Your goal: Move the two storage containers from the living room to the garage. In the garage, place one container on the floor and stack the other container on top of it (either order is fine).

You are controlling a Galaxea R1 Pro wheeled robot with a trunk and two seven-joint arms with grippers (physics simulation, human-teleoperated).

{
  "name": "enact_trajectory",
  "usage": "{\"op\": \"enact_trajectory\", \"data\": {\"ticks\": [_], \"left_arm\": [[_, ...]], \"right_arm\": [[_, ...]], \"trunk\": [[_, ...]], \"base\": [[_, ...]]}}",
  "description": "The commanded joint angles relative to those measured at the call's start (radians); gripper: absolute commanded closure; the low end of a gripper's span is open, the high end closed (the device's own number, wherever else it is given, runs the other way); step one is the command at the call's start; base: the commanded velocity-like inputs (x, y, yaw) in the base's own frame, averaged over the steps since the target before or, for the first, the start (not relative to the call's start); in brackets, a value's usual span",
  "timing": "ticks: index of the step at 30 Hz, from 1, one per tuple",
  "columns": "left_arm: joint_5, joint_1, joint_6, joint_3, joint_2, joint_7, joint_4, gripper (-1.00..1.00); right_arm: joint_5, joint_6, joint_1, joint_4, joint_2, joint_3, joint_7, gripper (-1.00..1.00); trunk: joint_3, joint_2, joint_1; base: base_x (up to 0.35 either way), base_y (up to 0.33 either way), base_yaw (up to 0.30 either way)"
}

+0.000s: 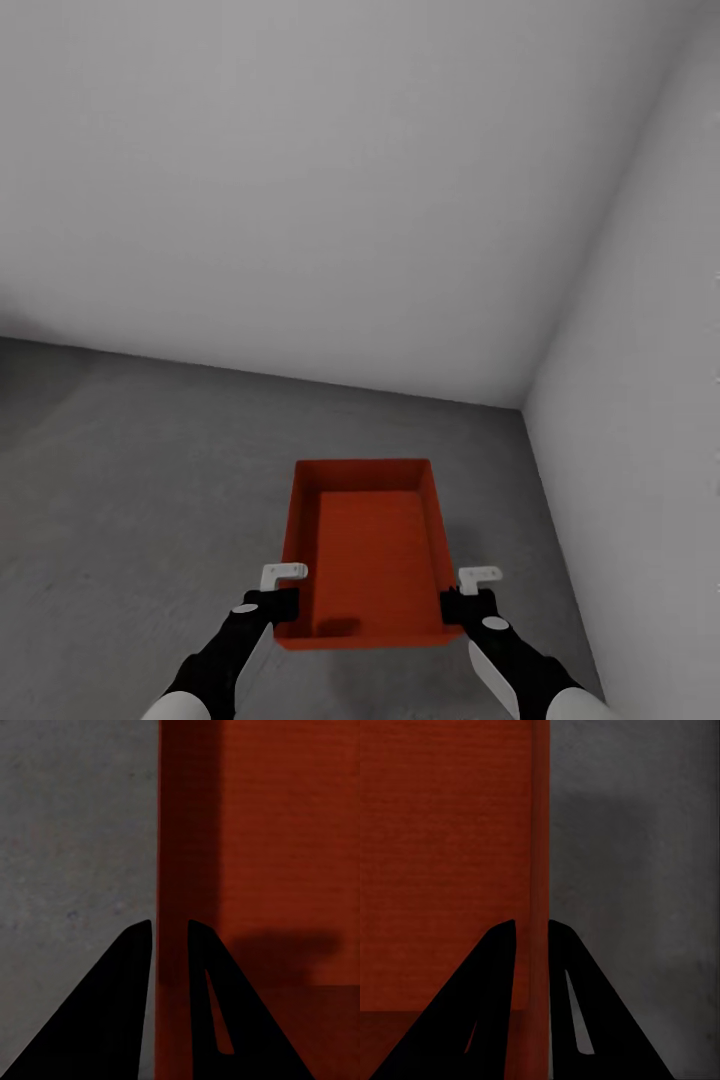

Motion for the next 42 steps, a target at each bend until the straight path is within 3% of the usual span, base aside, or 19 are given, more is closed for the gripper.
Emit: {"op": "enact_trajectory", "data": {"ticks": [1,28,42], "left_arm": [[-0.01,0.0,-0.015,0.001,0.001,0.008,-0.005,1.0],[-0.011,0.0,-0.014,0.001,0.001,0.006,-0.005,1.0],[-0.011,0.0,-0.014,0.001,0.001,0.007,-0.005,1.0]], "right_arm": [[-0.018,-0.001,-0.001,0.033,-0.023,-0.016,-0.008,1.0],[-0.018,-0.001,-0.001,0.033,-0.023,-0.016,-0.008,1.0],[-0.018,0.001,-0.001,0.033,-0.02,-0.016,-0.008,1.0]], "trunk": [[-0.001,-0.001,0.0],[-0.001,-0.001,0.0],[0.003,-0.001,0.0]], "base": [[0.08,0.006,-0.116],[0.291,0.1,-0.008],[0.032,0.002,-0.158]]}}
